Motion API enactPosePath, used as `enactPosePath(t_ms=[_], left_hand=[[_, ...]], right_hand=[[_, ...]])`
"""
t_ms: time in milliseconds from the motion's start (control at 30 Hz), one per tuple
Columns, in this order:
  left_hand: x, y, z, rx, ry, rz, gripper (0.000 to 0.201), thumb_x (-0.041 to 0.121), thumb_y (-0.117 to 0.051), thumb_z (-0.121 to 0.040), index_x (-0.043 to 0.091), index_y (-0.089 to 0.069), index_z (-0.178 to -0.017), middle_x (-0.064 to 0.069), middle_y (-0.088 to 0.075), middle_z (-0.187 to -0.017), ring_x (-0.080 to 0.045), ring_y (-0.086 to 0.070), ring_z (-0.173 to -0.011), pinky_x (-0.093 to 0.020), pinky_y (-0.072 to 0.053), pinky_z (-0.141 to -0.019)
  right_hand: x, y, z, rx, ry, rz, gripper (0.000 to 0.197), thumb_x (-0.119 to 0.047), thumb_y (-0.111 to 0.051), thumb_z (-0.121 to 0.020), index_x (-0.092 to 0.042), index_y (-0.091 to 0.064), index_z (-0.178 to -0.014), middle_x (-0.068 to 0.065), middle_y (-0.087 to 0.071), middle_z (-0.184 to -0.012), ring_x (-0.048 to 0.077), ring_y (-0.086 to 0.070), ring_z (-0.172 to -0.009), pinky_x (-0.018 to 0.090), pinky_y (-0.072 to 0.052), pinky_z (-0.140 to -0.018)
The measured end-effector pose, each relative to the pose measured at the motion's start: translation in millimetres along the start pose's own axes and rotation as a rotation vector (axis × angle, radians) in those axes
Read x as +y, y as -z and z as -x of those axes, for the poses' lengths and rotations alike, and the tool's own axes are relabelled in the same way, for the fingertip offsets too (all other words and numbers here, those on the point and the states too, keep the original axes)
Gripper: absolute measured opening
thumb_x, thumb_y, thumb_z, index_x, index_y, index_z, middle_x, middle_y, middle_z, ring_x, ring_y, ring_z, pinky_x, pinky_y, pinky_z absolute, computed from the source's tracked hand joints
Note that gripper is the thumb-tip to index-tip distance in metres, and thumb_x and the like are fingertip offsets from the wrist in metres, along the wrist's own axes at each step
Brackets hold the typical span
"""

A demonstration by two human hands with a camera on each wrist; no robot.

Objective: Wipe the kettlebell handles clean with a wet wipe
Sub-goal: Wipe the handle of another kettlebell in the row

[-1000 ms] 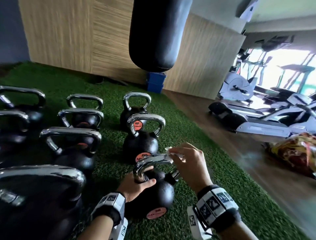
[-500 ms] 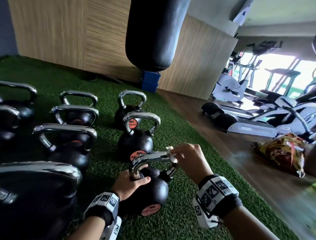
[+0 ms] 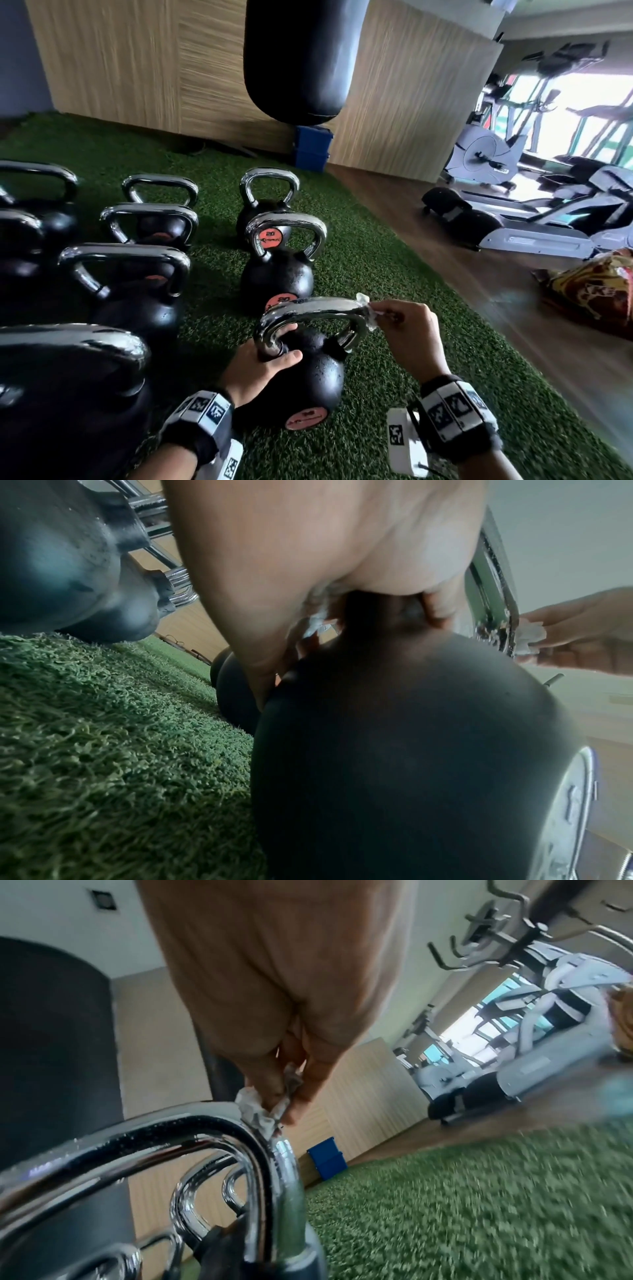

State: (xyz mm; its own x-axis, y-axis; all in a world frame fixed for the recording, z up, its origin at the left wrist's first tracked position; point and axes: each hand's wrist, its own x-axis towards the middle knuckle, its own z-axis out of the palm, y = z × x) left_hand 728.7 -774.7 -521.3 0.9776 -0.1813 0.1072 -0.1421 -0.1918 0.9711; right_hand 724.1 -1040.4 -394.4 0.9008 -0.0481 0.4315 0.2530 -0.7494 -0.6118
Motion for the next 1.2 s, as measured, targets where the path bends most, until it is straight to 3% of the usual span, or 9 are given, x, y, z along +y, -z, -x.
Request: enactPosePath(t_ms=[67, 133, 267, 400, 533, 667, 867, 967, 1200], left_hand=[[-4, 0, -1, 0.006, 0.017, 0.021, 0.054, 0.063, -0.076, -0.069, 0.054, -0.066, -0.122, 0.002, -0.079, -0.104, -0.015, -0.07, -0.102, -0.007, -0.045, -0.088], [-6, 2, -2, 0.002, 0.026, 0.029, 0.054, 0.063, -0.076, -0.07, 0.055, -0.065, -0.123, -0.001, -0.075, -0.099, -0.017, -0.065, -0.091, -0.017, -0.043, -0.088], [-2, 4, -1, -0.009, 0.053, -0.047, 0.054, 0.073, -0.074, -0.068, 0.052, -0.067, -0.117, -0.001, -0.067, -0.097, -0.009, -0.056, -0.092, -0.021, -0.042, -0.089], [15, 11, 7, 0.001, 0.2, -0.251, 0.076, 0.098, -0.061, -0.05, 0.033, -0.067, -0.088, 0.011, -0.075, -0.101, -0.009, -0.069, -0.096, -0.029, -0.05, -0.095], [52, 31, 20, -0.269, 0.323, -0.71, 0.07, 0.087, -0.057, -0.066, 0.039, -0.07, -0.115, 0.013, -0.072, -0.114, -0.008, -0.066, -0.102, -0.029, -0.053, -0.092], [91, 45, 27, -0.412, 0.27, -0.909, 0.045, 0.069, -0.063, -0.081, 0.026, -0.076, -0.089, 0.013, -0.076, -0.088, -0.002, -0.067, -0.076, -0.023, -0.048, -0.068], [124, 14, 31, -0.274, 0.191, 0.226, 0.06, 0.061, -0.061, -0.081, 0.011, -0.074, -0.111, -0.004, -0.079, -0.106, -0.019, -0.076, -0.099, -0.037, -0.06, -0.093], [119, -2, 34, -0.224, 0.149, 0.474, 0.052, 0.054, -0.066, -0.082, 0.01, -0.078, -0.106, -0.015, -0.078, -0.107, -0.024, -0.076, -0.098, -0.038, -0.062, -0.087], [110, -11, 33, -0.108, 0.078, 0.692, 0.04, 0.034, -0.079, -0.079, 0.003, -0.079, -0.103, -0.021, -0.076, -0.106, -0.023, -0.075, -0.093, -0.032, -0.061, -0.082]], right_hand=[[9, -7, 5, 0.02, -0.086, -0.124, 0.02, -0.013, -0.081, -0.079, -0.029, -0.081, -0.091, -0.015, -0.078, -0.082, 0.0, -0.072, -0.072, 0.018, -0.057, -0.068], [16, -16, 11, 0.024, -0.208, -0.288, 0.017, -0.013, -0.084, -0.077, -0.025, -0.081, -0.089, -0.01, -0.079, -0.082, 0.014, -0.075, -0.078, 0.033, -0.061, -0.073], [22, -34, 27, -0.03, -0.362, -0.489, 0.014, -0.02, -0.085, -0.074, -0.017, -0.079, -0.086, 0.001, -0.079, -0.082, 0.02, -0.076, -0.078, 0.031, -0.061, -0.069], [19, -43, 39, -0.088, -0.48, -0.555, 0.017, -0.018, -0.086, -0.071, -0.009, -0.078, -0.083, 0.009, -0.078, -0.082, 0.034, -0.074, -0.084, 0.047, -0.06, -0.082], [14, -34, 45, -0.181, -0.52, -0.431, 0.011, -0.013, -0.086, -0.074, -0.009, -0.078, -0.078, 0.008, -0.077, -0.074, 0.024, -0.072, -0.071, 0.046, -0.062, -0.078], [-10, -13, 53, -0.305, -0.512, -0.517, 0.003, 0.002, -0.076, -0.082, 0.001, -0.073, -0.084, 0.015, -0.075, -0.081, 0.019, -0.071, -0.067, 0.032, -0.062, -0.064], [-66, 8, 54, -0.317, -0.283, -0.745, 0.025, -0.002, -0.081, -0.074, -0.003, -0.071, -0.097, 0.016, -0.076, -0.087, 0.017, -0.069, -0.074, 0.023, -0.054, -0.064], [-80, 8, 51, -0.272, -0.222, -0.711, 0.034, -0.001, -0.086, -0.07, -0.017, -0.067, -0.093, 0.013, -0.076, -0.085, 0.021, -0.07, -0.074, 0.033, -0.057, -0.067], [-75, -2, 38, -0.047, -0.072, -0.304, 0.053, -0.03, -0.096, -0.054, -0.035, -0.058, -0.091, -0.013, -0.053, -0.071, 0.003, -0.041, -0.057, 0.018, -0.035, -0.049]])
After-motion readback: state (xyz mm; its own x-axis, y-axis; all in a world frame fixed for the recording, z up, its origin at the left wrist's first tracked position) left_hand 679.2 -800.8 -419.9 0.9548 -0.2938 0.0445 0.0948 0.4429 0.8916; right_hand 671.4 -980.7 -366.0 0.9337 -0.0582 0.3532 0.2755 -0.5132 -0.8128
